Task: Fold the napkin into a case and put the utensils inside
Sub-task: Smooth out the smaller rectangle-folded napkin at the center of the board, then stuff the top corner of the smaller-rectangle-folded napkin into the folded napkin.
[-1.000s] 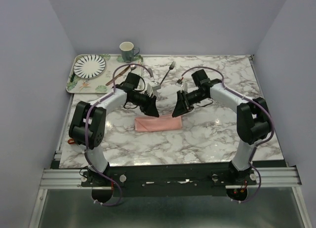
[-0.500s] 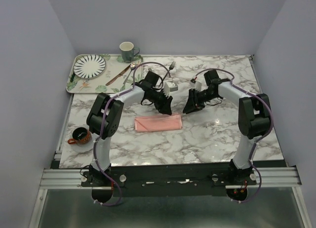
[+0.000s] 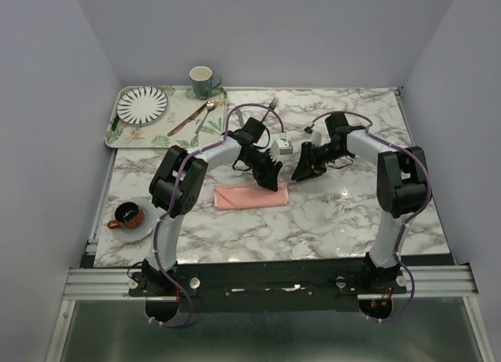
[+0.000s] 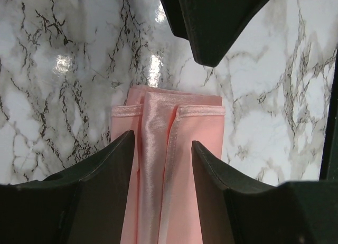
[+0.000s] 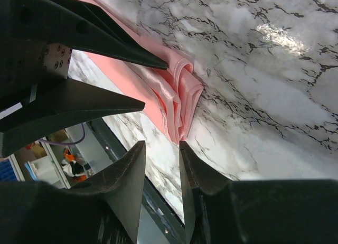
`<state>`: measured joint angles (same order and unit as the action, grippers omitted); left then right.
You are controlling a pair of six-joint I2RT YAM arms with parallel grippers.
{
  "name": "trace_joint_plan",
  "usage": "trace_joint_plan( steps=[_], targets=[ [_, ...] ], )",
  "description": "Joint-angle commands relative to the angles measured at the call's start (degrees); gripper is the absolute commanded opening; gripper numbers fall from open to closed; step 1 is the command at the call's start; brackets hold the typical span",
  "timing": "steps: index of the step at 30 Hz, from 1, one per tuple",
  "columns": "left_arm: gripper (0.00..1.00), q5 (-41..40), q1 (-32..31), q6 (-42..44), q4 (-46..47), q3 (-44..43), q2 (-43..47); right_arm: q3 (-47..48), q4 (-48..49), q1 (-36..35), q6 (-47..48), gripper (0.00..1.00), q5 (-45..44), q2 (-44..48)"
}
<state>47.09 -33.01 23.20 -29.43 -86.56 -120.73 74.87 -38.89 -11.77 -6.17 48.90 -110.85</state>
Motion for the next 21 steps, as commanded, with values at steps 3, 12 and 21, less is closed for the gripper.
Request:
trace_joint_plan(
  steps=[3, 12, 21],
  targets=[
    [0.54, 1.0, -0.7, 3.6, -3.4, -2.6, -1.1, -0.1, -1.8, 0.9, 0.6, 0.40, -0.6, -1.9],
    [0.34, -0.8, -1.1, 4.4, -2.4, -2.0, -0.4, 0.5, -2.1, 1.0, 0.8, 0.40, -0.3, -2.9],
    [0.46, -2.6, -1.9, 4.5, -1.2, -0.7, 0.0, 1.0, -2.3, 1.0, 0.9, 0.40, 0.1, -3.3]
  ],
)
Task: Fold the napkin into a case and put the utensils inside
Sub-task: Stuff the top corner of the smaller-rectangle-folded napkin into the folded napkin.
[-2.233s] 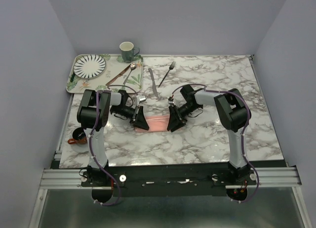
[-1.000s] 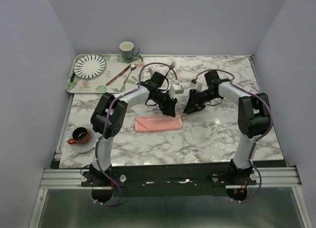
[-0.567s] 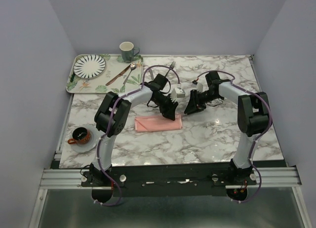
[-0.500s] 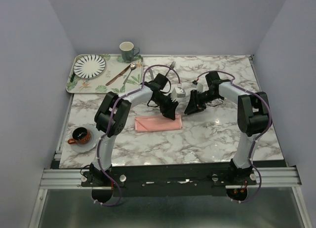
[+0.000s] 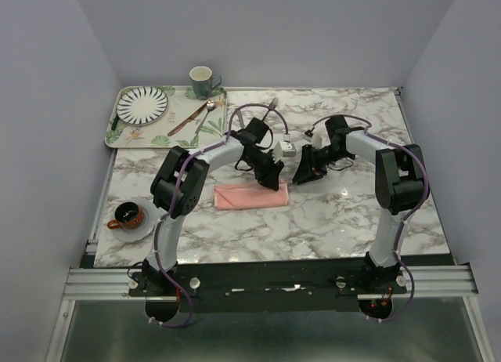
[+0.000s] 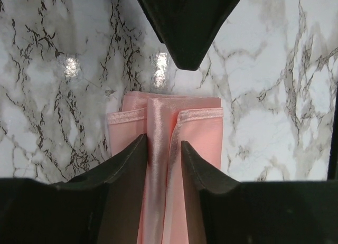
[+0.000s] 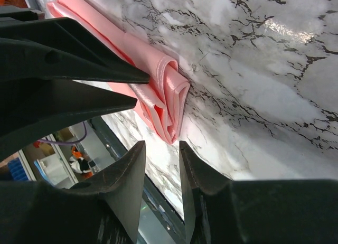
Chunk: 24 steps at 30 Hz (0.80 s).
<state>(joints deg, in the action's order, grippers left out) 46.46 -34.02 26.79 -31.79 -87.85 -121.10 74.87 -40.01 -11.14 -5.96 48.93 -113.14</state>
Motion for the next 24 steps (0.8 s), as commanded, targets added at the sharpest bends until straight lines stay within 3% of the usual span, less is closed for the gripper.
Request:
trace_joint_plan(
  steps=[1, 6, 13, 16, 19, 24],
  targets=[
    [0.47, -2.2, -1.0, 1.1, 1.2, 0.7, 0.3, 1.0, -1.2, 0.3, 0.8, 0.40, -0.1, -1.0],
    [0.45, -3.0, -1.4, 1.1, 1.6, 0.9, 0.2, 1.1, -1.3, 0.3, 0.9, 0.40, 0.0, -1.2],
    [0.12, -3.9, -1.5, -1.4, 1.8, 1.3, 1.9, 1.6, -1.2, 0.3, 0.9, 0.40, 0.7, -1.5],
    [0.05, -3.8, -1.5, -4.2, 2.5, 2.3, 3.6, 1.9, -0.7, 0.3, -0.1, 0.40, 1.4, -1.8],
    [0.00, -4.2, -1.4, -7.6, 4.6, 4.7, 6.0, 1.7, -0.2, 0.3, -0.6, 0.40, 1.6, -2.0],
    [0.00, -4.4, -1.6, -12.3, 7.6, 8.7, 9.0, 1.8, 0.0, -0.3, -0.8, 0.39, 1.3, -2.3]
  ],
)
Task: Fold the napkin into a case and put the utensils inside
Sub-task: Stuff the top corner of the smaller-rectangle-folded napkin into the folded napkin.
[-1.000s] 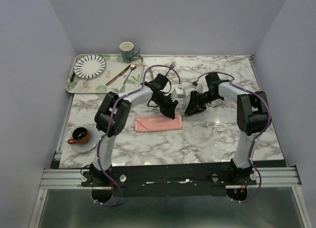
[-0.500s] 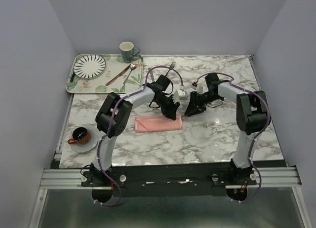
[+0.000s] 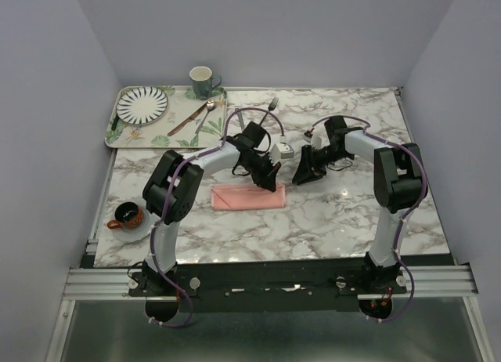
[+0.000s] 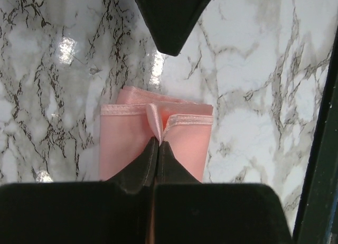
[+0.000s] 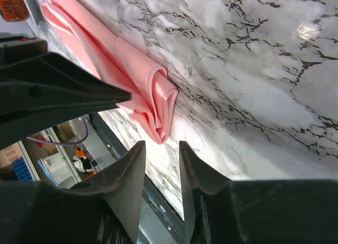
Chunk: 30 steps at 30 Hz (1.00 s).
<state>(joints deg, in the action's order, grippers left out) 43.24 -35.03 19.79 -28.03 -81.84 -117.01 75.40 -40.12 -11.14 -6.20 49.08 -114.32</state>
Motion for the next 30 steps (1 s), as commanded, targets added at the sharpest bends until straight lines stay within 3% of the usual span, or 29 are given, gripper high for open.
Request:
trace_joint_plan(
  steps=[1, 18, 30],
  targets=[
    [0.00, -1.5, -0.6, -6.0, 4.5, 3.4, 5.9, 1.3, 0.3, -0.7, -0.7, 0.39, 0.8, -1.2],
    [0.00, -3.6, -1.1, -16.0, 14.1, 13.7, 10.9, 1.9, 2.5, -7.4, -4.4, 0.32, -1.3, -2.4],
    [0.00, -6.8, -1.4, -18.6, 19.9, 17.9, 13.2, 3.6, 4.1, -11.2, -6.9, 0.29, -2.9, -6.3]
  ],
)
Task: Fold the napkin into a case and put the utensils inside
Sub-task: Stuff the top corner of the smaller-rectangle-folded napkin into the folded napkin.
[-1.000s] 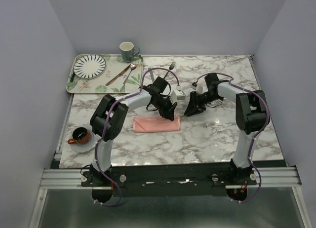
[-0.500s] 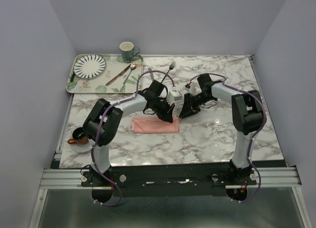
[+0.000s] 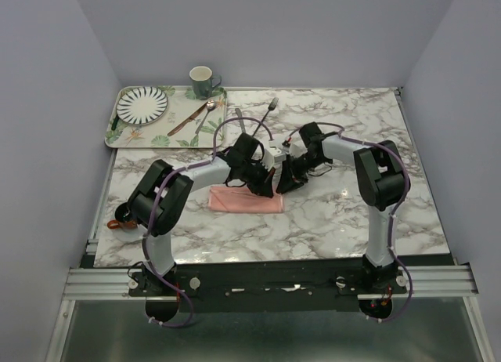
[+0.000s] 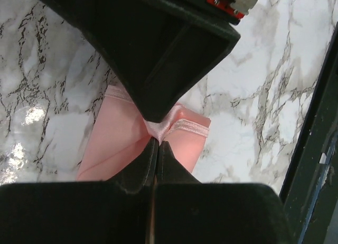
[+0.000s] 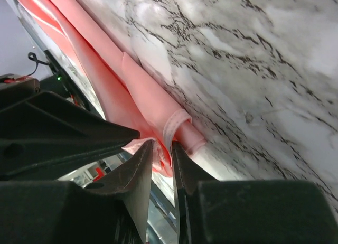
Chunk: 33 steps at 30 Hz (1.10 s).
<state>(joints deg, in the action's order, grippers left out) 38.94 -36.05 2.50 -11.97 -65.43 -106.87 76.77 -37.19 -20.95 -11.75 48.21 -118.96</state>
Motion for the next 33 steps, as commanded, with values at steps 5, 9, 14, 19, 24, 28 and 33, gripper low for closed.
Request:
trace_joint_plan(
  steps=[5, 9, 14, 19, 24, 28, 33],
  targets=[
    [0.00, -1.6, -0.4, -0.8, 3.4, 3.1, 4.7, 3.2, 0.4, -1.6, -1.3, 0.28, -5.7, -4.7],
    [0.00, -0.4, -0.4, -1.5, -1.9, 2.5, 4.0, 3.7, -0.1, -1.6, -0.7, 0.28, -6.5, -5.6],
    [0.00, -0.3, -0.2, -2.2, -6.7, 3.0, 2.9, 4.4, -0.8, -1.6, 0.8, 0.28, -7.2, -5.3],
    [0.00, 0.4, 1.2, -5.9, -9.1, 2.7, 0.8, 4.2, -1.2, -1.6, 2.8, 0.27, -7.7, -4.7],
    [0.00, 1.3, 2.0, -7.7, -10.8, 2.0, -1.0, 3.8, -1.1, -1.6, 4.2, 0.27, -8.1, -4.3],
    [0.00, 1.5, 3.2, -9.1, -11.6, 1.7, -3.1, 3.5, -0.9, -1.7, 5.5, 0.27, -8.3, -3.6],
    [0.00, 2.8, 4.4, -10.1, -11.9, 0.4, -4.1, 3.2, -0.4, -2.8, 6.7, 0.26, -8.1, -2.3]
  ],
)
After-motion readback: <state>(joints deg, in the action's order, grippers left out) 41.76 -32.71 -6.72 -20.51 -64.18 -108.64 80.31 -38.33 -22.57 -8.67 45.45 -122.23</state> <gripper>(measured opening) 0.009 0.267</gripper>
